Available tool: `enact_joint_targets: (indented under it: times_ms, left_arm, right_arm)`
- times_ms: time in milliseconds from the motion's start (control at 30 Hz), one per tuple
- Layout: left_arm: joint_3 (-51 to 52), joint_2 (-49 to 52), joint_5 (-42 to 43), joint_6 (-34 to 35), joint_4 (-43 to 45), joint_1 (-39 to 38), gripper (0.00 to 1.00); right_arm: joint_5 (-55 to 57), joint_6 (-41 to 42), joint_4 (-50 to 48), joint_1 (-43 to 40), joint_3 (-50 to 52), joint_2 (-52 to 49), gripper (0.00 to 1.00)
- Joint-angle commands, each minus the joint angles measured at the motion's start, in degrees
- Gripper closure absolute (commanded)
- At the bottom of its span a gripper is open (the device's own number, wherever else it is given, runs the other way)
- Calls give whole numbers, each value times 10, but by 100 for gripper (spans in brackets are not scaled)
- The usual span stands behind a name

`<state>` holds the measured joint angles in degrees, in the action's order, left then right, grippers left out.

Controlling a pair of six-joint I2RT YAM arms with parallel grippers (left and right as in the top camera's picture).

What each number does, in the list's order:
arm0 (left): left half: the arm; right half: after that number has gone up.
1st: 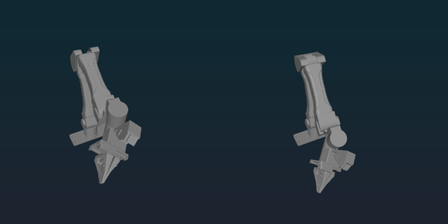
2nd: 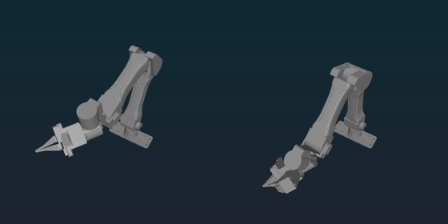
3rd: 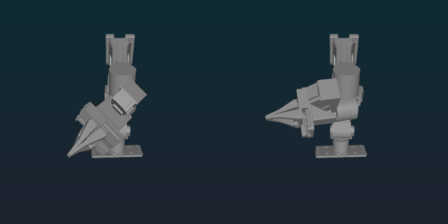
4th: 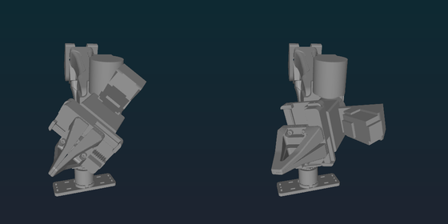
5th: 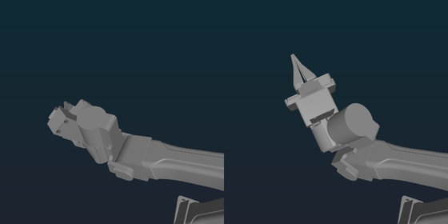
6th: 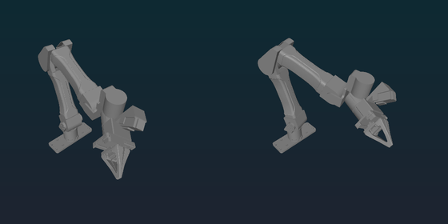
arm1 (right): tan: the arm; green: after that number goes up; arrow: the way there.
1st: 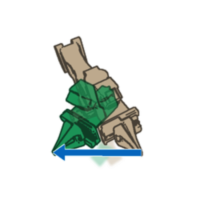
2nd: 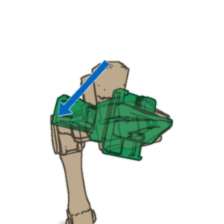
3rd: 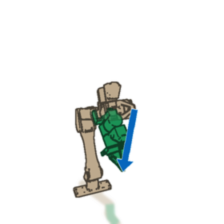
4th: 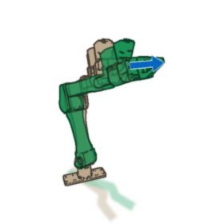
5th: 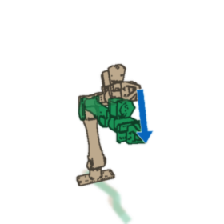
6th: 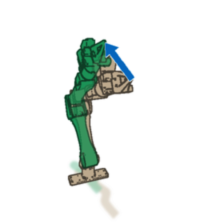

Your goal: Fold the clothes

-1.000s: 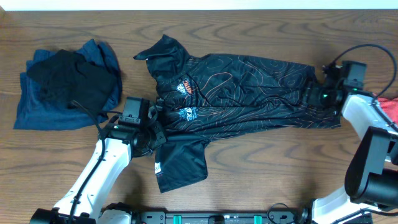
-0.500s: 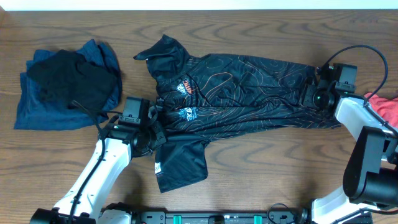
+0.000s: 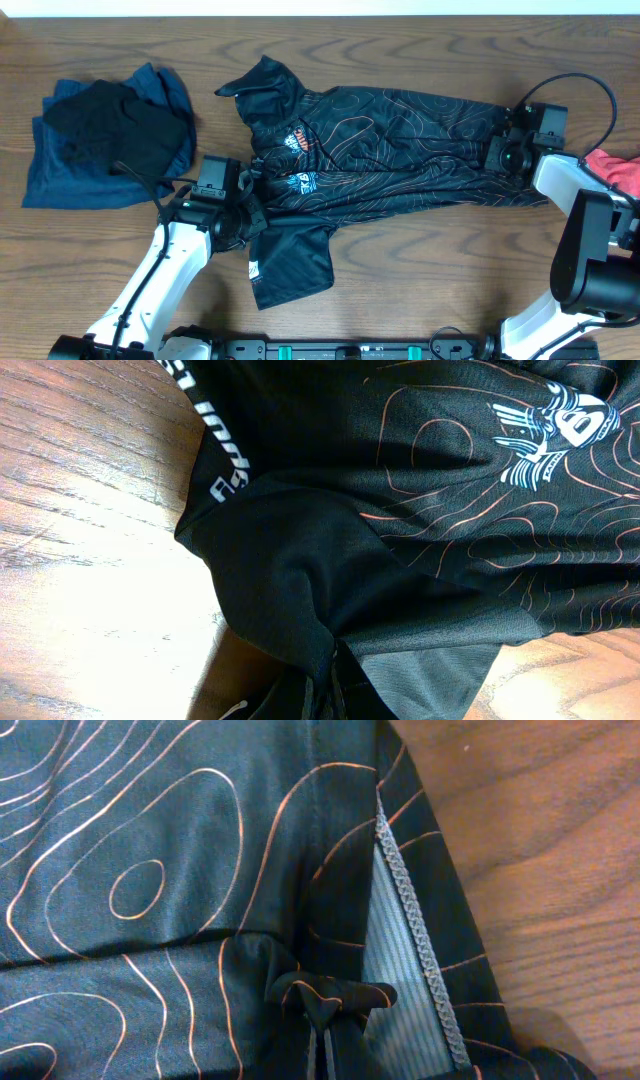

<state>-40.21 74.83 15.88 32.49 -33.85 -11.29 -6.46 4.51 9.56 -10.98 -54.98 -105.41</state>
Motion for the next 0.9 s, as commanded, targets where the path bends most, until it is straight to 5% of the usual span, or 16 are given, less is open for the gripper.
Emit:
enact_joint_targets:
  times_ms: [0, 300, 367, 433, 567, 867]
  left_arm:
    - [-1, 3, -10, -10, 1, 3, 94]
    - [-1, 3, -21, -10, 5, 3, 94]
    - [-1, 3, -21, -10, 7, 3, 94]
    - [-1, 3, -21, -10, 10, 3, 94]
    - [-1, 3, -21, -10, 12, 3, 94]
    - [-1, 3, -21, -10, 12, 3, 94]
  right_arm:
    - [-17, 13, -11, 6, -28, 14, 99]
    - [27, 94, -126, 6, -128, 49, 99]
    - [41, 108, -139, 6, -130, 40, 83]
    - [38, 107, -133, 7, -130, 29, 49]
    - [33, 84, -48, 7, -130, 21, 18]
    - [170, 88, 238, -8, -129, 27, 1]
